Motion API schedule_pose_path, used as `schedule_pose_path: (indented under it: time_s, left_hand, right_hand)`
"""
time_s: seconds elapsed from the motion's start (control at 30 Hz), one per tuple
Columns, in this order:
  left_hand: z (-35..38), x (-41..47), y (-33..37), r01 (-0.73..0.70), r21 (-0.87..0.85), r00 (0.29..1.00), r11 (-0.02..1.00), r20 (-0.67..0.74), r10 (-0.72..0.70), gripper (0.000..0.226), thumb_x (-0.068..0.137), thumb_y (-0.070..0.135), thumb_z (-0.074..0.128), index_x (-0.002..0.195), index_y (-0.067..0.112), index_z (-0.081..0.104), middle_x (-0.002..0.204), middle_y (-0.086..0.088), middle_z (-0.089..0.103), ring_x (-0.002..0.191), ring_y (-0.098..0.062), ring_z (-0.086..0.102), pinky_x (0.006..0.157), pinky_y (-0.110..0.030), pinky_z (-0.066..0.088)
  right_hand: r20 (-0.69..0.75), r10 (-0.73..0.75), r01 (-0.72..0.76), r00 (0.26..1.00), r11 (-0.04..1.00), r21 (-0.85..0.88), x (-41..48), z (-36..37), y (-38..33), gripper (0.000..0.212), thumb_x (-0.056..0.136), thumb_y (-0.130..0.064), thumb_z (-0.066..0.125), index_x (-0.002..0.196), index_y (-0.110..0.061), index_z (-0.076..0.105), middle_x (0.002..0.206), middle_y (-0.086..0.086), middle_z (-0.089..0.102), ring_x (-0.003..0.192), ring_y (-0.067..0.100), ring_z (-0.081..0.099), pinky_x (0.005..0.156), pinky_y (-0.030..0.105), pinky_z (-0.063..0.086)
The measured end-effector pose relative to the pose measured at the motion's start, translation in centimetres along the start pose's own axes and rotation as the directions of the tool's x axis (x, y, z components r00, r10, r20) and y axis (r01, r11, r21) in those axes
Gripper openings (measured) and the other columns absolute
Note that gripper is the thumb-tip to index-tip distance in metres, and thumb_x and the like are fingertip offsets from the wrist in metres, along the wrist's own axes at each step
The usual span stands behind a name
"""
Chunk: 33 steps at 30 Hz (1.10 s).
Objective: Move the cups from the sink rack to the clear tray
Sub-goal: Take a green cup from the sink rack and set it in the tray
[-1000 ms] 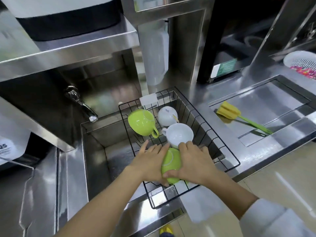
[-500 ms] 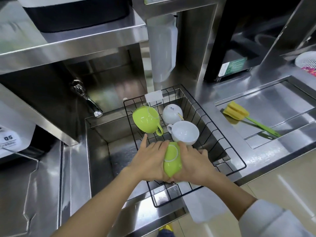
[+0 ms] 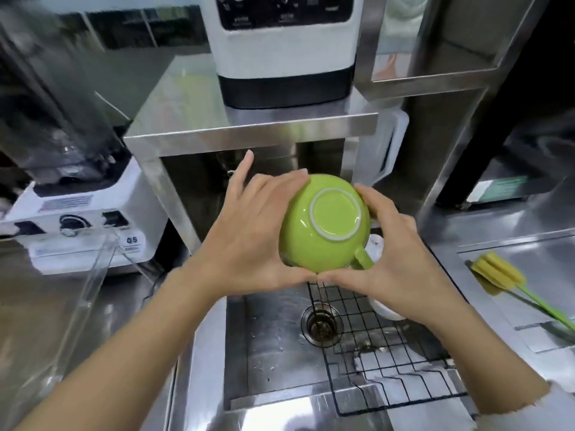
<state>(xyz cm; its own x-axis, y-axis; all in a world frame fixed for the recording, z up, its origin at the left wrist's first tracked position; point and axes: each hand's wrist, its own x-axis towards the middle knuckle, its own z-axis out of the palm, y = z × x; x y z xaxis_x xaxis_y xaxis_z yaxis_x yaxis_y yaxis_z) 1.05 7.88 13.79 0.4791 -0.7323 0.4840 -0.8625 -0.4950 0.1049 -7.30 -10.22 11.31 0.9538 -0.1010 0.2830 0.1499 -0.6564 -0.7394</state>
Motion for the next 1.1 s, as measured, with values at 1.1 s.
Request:
schedule_pose_path:
  time_s: [1.1]
  left_hand:
    - [-18.6,-29.6,-27.1,0.525,0.001,0.848,0.851,0.085,-0.524,0.106,0.046,0.057,0.079,0.133,0.017,0.034,0.132,-0.001,0.050,0.131,-0.022,0.035,0.115,-0.035,-0.010]
  right_hand:
    - [0.355,-0.199,0.235,0.913,0.970,-0.063,9.3,34.9,-26.4,0.093,0.045,-0.059,0.078,0.121,-0.032,0.031,0.086,-0.029,0.039,0.080,0.002,0.034,0.081,0.035,0.032]
